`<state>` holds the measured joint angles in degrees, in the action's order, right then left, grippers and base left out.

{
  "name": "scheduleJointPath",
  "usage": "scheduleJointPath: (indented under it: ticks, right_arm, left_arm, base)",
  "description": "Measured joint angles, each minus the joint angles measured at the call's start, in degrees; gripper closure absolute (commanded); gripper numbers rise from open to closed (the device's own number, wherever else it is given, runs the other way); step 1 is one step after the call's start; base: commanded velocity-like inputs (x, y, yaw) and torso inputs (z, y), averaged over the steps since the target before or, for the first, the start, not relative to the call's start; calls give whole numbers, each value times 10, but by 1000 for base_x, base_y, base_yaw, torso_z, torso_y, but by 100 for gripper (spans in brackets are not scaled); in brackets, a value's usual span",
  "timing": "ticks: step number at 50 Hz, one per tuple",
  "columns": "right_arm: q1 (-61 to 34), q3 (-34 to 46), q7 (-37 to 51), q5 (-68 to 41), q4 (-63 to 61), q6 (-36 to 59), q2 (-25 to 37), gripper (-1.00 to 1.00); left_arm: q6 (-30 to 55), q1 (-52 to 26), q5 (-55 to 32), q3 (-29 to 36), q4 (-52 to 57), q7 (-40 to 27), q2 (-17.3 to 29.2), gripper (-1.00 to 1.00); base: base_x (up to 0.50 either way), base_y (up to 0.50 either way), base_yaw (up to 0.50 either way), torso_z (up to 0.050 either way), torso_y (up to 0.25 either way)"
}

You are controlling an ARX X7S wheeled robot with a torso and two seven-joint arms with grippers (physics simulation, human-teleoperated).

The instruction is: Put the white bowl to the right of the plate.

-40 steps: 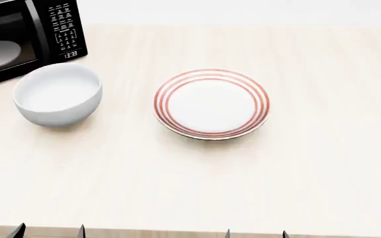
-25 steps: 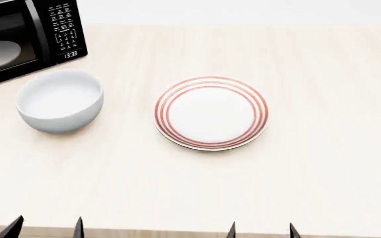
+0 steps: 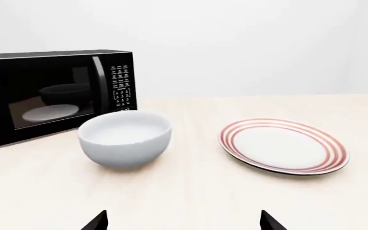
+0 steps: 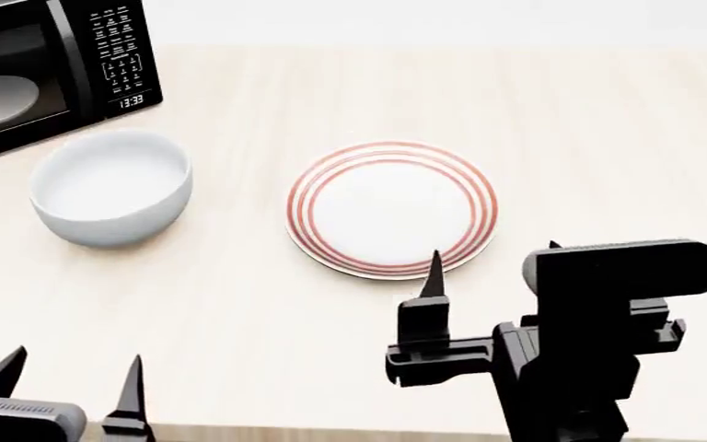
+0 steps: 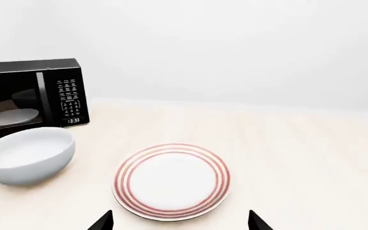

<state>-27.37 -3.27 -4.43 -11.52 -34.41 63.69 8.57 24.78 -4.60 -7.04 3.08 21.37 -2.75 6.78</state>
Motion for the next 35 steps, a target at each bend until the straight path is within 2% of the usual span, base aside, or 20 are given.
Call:
scheduleJointPath:
  ticks: [11,25,35]
  right_arm:
    - [-92,2,-21,-24,29,67,19,-100]
    - [-131,-17,-44,-52,60,94,21,-100]
    - [-136,-43,-72,-87,55,108,18,-100]
  left_arm:
    - [3,-3,-7,1,2,-5,9,-100]
    - [5,-5,-14,4,6,-12,16,-100]
    - [6,-3,-20,6,10,-17,20,-100]
  base:
    - [0,0,0,0,0]
    - [7,0,0,0,0]
    - [463,0,0,0,0]
